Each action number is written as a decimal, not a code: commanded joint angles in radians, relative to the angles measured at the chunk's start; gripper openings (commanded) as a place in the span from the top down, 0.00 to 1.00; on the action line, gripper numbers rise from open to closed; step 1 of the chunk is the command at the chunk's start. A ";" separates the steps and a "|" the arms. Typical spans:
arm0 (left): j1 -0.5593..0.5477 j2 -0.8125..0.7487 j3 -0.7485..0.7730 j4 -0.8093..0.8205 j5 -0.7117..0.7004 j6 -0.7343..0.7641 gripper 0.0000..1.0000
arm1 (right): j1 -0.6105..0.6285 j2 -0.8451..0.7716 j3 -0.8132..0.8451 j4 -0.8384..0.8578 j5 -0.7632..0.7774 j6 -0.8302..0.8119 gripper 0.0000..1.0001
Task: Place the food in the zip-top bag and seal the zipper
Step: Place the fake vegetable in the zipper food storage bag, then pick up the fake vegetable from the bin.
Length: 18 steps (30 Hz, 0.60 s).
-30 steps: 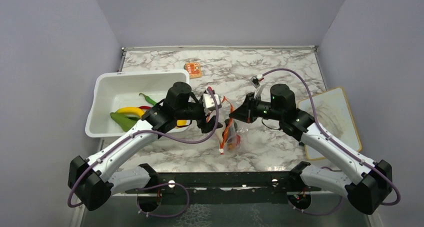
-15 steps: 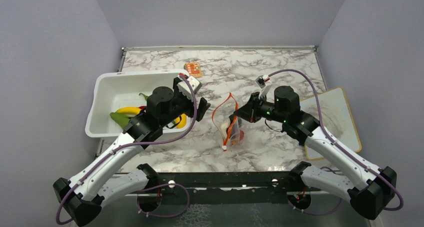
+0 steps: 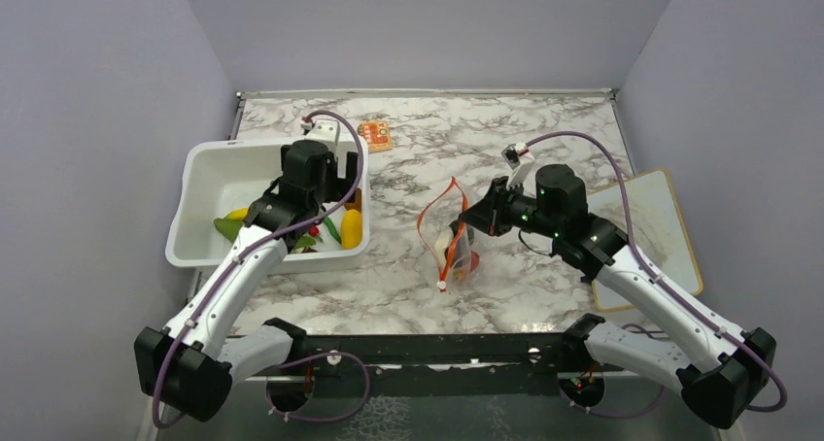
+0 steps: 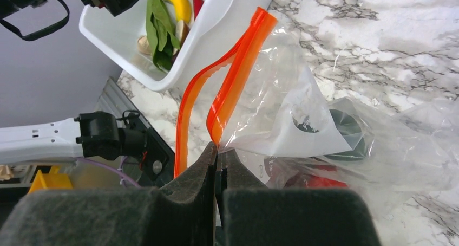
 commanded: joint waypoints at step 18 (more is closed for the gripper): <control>0.279 0.227 -0.093 0.266 0.345 -0.090 0.34 | 0.002 -0.031 -0.032 0.000 0.174 -0.016 0.99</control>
